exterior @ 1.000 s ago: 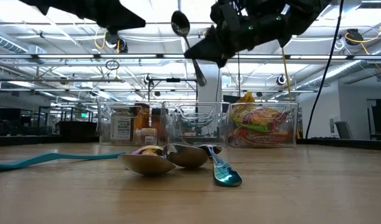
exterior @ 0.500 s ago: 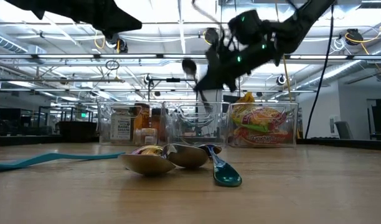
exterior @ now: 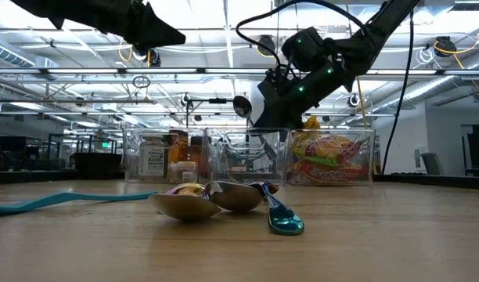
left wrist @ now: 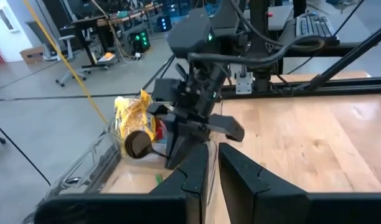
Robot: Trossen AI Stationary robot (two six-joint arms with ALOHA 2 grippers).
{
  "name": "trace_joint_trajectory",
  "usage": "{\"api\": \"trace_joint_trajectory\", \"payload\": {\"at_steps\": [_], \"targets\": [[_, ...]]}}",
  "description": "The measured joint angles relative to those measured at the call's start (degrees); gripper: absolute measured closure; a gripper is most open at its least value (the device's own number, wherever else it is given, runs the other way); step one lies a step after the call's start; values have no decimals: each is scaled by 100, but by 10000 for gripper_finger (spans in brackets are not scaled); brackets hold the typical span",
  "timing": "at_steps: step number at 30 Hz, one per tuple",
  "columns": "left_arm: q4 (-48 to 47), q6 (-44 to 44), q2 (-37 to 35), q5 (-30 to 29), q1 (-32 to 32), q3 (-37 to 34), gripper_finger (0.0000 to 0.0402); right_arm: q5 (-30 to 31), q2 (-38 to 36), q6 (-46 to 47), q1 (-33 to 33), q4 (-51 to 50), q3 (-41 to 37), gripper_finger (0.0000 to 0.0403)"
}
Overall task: Pick & Place Food Item
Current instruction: Put the black spoon into the middle transparent bin, then put the right purple green spoon into the middle transparent bin
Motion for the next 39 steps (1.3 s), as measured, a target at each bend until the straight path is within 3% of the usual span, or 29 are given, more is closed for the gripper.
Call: {"api": "trace_joint_trajectory", "payload": {"at_steps": [21,39], "targets": [[0,-22,0,0,0,0,355,34,-1,302,-10,-318,0,396],[-6,-24,0,-2,0,2,355,5,-97,195,4,-124,2,262]]}}
